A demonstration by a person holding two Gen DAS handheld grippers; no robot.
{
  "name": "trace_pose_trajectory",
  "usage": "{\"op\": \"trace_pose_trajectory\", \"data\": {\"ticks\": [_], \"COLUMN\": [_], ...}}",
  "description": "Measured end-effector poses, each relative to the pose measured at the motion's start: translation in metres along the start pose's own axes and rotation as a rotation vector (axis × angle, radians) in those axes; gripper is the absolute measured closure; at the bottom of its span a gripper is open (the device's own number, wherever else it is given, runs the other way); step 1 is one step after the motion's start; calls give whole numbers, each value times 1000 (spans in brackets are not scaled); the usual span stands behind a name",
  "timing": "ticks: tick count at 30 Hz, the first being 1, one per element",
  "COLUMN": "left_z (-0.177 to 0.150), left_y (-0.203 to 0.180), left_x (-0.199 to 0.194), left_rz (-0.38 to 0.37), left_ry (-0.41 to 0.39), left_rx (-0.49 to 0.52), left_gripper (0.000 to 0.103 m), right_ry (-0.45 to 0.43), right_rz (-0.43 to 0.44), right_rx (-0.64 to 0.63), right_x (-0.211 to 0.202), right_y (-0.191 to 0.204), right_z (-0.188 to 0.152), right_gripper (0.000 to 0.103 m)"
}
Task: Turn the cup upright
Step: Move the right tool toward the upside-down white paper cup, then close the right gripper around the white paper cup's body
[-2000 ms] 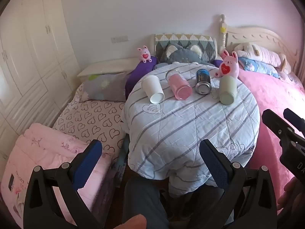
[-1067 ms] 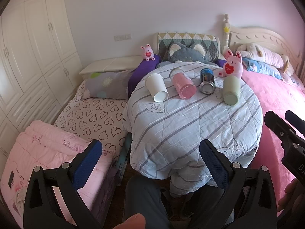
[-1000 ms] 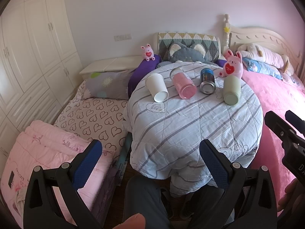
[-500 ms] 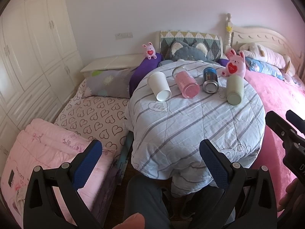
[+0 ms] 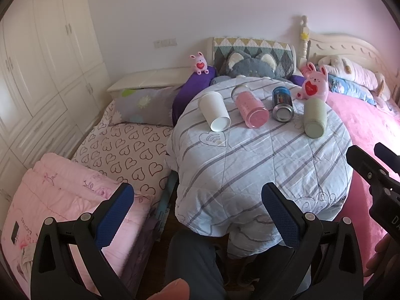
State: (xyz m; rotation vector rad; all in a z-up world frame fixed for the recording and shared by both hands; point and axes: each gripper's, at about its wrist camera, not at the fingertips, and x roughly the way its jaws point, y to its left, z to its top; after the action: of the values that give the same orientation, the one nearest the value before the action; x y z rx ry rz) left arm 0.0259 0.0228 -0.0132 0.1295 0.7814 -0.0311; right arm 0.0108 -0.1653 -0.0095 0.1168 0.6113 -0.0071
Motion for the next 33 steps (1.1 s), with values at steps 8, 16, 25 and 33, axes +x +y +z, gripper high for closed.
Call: {"op": "trace_pose_trajectory", "data": {"ticks": [8,16,25,33], "left_z": [4,11,23,37], "left_y": [6,14,27,46], "left_x": [13,35,73,111], "left_rz": [2,6,30,73], "left_ry": [19,43,76,107], "left_rx": [-9,-21,-37,-70], "left_gripper": [0,0,0,0], "right_ry": [20,49,85,120], "right_rz": [5,9,23,60], "right_rx": [-18,-41,-72,-105], "right_x": [13,36,78,127], "right_y": [8,16,32,52], "right_z": [5,11,23,38], "right_gripper": [16,16,16,16]}}
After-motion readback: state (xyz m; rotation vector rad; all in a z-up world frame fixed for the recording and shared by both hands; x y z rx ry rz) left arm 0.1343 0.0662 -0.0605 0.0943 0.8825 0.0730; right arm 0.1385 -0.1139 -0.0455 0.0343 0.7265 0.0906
